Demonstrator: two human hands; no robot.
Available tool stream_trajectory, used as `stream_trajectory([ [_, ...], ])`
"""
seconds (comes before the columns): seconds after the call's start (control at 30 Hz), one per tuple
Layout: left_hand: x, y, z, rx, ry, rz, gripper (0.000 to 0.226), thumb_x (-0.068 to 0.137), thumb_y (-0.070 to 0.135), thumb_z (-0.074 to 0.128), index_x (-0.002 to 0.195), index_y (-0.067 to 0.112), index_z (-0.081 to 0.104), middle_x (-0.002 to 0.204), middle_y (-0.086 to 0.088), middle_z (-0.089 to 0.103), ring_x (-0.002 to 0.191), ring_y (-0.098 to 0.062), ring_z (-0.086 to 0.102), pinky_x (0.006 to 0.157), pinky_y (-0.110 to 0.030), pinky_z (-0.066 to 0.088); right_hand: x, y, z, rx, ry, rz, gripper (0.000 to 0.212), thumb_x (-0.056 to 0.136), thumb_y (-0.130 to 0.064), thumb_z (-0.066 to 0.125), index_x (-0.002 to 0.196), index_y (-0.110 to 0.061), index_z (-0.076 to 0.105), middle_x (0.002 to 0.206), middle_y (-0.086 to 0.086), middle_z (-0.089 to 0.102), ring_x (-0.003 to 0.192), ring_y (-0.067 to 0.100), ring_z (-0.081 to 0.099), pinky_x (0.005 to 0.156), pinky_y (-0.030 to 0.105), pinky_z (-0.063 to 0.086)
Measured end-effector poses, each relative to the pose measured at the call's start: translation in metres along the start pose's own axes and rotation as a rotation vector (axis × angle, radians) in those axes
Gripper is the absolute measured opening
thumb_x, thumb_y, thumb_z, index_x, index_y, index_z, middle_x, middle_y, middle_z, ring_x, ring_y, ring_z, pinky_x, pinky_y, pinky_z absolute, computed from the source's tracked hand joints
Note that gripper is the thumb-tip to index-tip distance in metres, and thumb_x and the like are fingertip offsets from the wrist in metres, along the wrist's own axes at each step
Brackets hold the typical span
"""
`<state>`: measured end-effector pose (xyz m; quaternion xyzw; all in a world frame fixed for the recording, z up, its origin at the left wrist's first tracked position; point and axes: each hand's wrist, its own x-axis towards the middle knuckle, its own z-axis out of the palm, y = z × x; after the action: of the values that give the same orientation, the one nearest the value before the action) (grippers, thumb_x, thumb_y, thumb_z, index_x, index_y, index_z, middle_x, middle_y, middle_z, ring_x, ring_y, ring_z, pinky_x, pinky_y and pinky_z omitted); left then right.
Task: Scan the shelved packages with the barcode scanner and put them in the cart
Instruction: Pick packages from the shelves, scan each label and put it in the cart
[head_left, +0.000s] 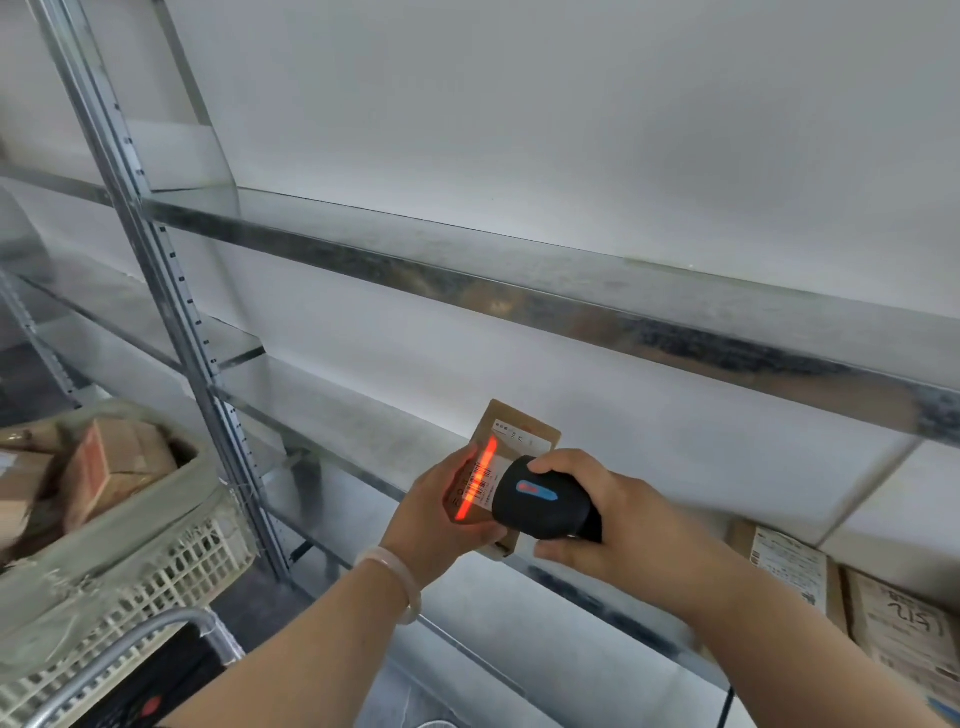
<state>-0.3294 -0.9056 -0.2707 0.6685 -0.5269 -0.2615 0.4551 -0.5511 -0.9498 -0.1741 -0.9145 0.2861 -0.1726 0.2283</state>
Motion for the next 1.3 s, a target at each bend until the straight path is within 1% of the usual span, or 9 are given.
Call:
stream_trajectory([
  [0.17,-0.013,0.0,-0.012,0.009,0.034,-0.039,0.068,0.072,0.027,0.086,0.113,0.059,0.043,0.116,0.017,0.063,0.108,-0.014,0.064,0.091,-0.036,0.058,0.008,-0.01,0.003,-0.018,-0.057,-0.033,0.064,0.077,-0.048,0.076,0.121,-0.057,0.031,0.102,-0.037,0.05,0.096,-0.003,0.059,0.084,0.017,0.05],
  [0.37,-0.029,-0.013,-0.043,-0.024,0.067,-0.081,0.082,0.072,0.022,0.087,0.134,0.045,0.039,0.123,0.016,0.057,0.117,-0.016,0.058,0.097,-0.039,0.055,0.022,-0.035,0.025,-0.045,-0.069,-0.019,0.065,0.076,-0.052,0.075,0.122,-0.058,0.029,0.108,-0.032,0.055,0.094,-0.003,0.058,0.083,0.018,0.05],
  [0.57,-0.056,-0.039,-0.113,-0.102,0.139,-0.136,0.088,0.072,0.012,0.086,0.139,0.043,0.038,0.119,0.015,0.058,0.113,-0.008,0.059,0.092,-0.025,0.055,0.058,-0.083,0.074,0.182,0.079,-0.001,0.059,0.08,-0.036,0.077,0.116,-0.059,0.037,0.104,-0.039,0.054,0.096,-0.013,0.055,0.074,0.005,0.043],
  [0.67,-0.078,-0.051,-0.165,-0.201,0.221,-0.164,0.083,0.073,0.004,0.083,0.136,0.038,0.04,0.113,0.019,0.058,0.101,0.006,0.059,0.075,-0.008,0.05,0.081,-0.121,0.116,0.346,0.184,0.029,0.06,0.081,-0.028,0.077,0.112,-0.06,0.037,0.102,-0.042,0.055,0.086,-0.013,0.058,0.063,0.006,0.045],
  [0.73,-0.095,-0.066,-0.204,-0.265,0.31,-0.176,0.083,0.073,0.002,0.083,0.135,0.036,0.042,0.115,0.018,0.059,0.097,0.012,0.058,0.074,-0.005,0.048,0.099,-0.151,0.148,0.398,0.204,0.027,0.059,0.081,-0.029,0.077,0.116,-0.057,0.04,0.104,-0.037,0.058,0.082,-0.006,0.061,0.068,0.013,0.049],
  [0.87,-0.129,-0.099,-0.279,-0.369,0.483,-0.218,0.085,0.071,0.004,0.085,0.137,0.035,0.043,0.129,0.003,0.061,0.115,-0.006,0.06,0.094,-0.023,0.052,0.136,-0.215,0.212,0.489,0.155,0.01,0.059,0.082,-0.026,0.076,0.118,-0.056,0.04,0.109,-0.026,0.058,0.081,0.005,0.063,0.073,0.027,0.056],
  [1.03,-0.174,-0.135,-0.353,-0.379,0.663,-0.219,0.079,0.073,0.003,0.083,0.138,0.028,0.046,0.115,0.013,0.064,0.096,0.011,0.063,0.079,-0.011,0.052,0.173,-0.296,0.286,0.572,0.014,-0.066,0.061,0.084,-0.021,0.075,0.121,-0.053,0.039,0.116,-0.016,0.059,0.077,0.008,0.064,0.071,0.022,0.056],
  [1.2,-0.208,-0.172,-0.399,-0.316,0.776,-0.268,0.085,0.072,0.007,0.085,0.144,0.025,0.042,0.12,0.016,0.061,0.105,0.007,0.061,0.094,-0.022,0.052,0.194,-0.349,0.339,0.611,-0.113,-0.127,0.063,0.082,-0.025,0.076,0.121,-0.059,0.039,0.12,-0.027,0.054,0.104,0.0,0.062,0.089,0.025,0.055],
  [1.3,-0.22,-0.192,-0.42,-0.259,0.837,-0.299,0.079,0.079,0.011,0.081,0.143,0.032,0.04,0.126,0.016,0.058,0.115,0.0,0.058,0.102,-0.031,0.049,0.208,-0.371,0.36,0.62,-0.182,-0.145,0.062,0.083,-0.026,0.076,0.122,-0.058,0.04,0.122,-0.026,0.053,0.106,-0.003,0.061,0.091,0.022,0.053],
])
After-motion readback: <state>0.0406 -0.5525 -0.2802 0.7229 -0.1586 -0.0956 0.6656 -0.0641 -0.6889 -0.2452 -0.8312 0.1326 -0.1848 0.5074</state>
